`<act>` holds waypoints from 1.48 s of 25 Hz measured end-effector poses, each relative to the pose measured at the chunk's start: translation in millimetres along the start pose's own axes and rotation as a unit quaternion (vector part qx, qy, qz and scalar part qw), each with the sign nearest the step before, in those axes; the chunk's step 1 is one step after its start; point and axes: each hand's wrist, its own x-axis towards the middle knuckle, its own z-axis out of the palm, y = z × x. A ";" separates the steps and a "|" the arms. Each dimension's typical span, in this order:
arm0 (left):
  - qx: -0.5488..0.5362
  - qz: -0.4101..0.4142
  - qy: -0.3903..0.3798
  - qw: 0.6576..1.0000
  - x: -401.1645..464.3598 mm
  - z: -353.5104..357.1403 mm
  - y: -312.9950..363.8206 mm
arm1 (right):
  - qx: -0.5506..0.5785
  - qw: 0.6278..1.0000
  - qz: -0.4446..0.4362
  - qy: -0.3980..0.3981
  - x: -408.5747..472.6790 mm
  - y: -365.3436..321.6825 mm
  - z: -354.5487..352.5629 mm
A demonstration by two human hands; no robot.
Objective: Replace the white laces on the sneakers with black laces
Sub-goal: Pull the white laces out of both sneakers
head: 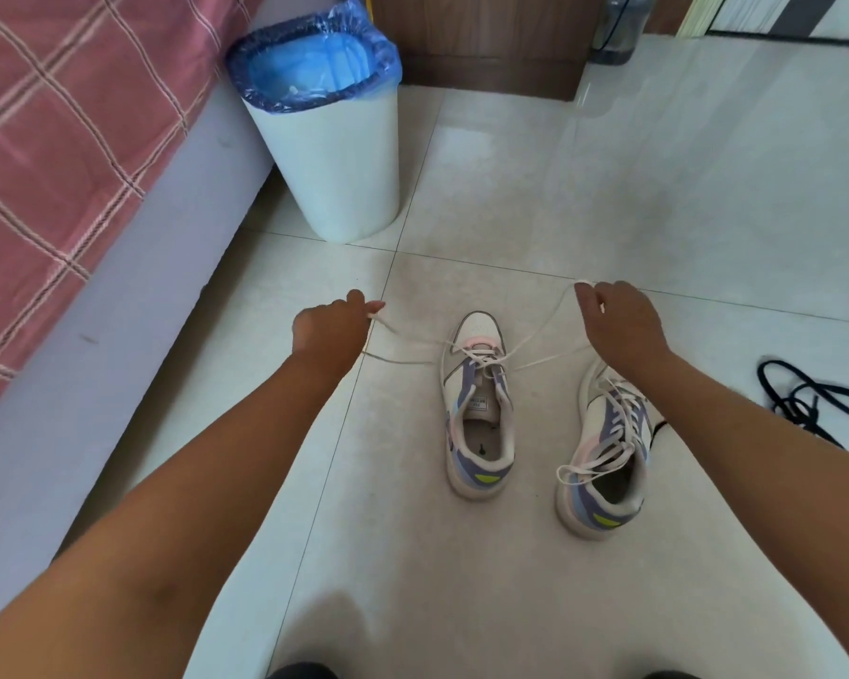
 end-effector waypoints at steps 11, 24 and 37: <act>-0.022 -0.034 -0.235 0.971 -17.0 24.7 8.7 | -0.406 0.845 -0.275 0.212 30.8 11.6 -31.4; -0.231 -0.035 -0.347 0.908 -22.7 12.6 160.5 | 0.339 0.863 0.283 -0.244 3.0 -35.0 -26.4; -0.162 -0.056 -0.412 0.895 -100.3 14.9 67.4 | -0.135 0.977 0.019 -0.163 -3.4 -22.9 -55.1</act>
